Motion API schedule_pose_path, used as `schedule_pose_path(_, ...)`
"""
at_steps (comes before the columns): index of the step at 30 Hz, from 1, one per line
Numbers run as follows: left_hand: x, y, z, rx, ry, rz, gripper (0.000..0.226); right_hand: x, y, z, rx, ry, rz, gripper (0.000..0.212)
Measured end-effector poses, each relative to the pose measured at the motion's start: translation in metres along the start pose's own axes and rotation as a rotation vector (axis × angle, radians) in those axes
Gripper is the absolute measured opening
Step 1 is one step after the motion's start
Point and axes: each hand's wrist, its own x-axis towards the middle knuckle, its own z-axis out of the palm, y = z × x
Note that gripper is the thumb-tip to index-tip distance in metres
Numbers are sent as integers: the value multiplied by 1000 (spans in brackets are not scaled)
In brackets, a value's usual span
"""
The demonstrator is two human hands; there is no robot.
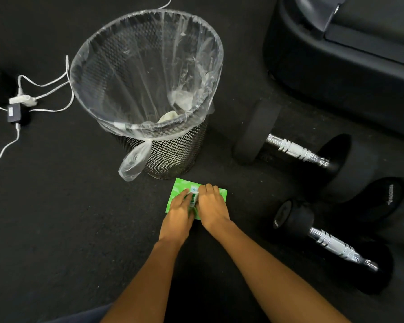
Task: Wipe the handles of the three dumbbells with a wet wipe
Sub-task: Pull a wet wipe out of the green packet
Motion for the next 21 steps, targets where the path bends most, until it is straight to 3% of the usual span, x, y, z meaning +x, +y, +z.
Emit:
schedule_pose_path(10, -1, 3, 1, 37, 11, -18, 49, 3, -1, -3, 10, 20, -14, 31)
schedule_pose_path(17, 1, 4, 4, 77, 7, -15, 47, 3, 13, -14, 385, -19, 171, 25)
schedule_pose_path(21, 1, 10, 3, 62, -12, -33, 53, -5, 23, -22, 694, -8, 294, 11)
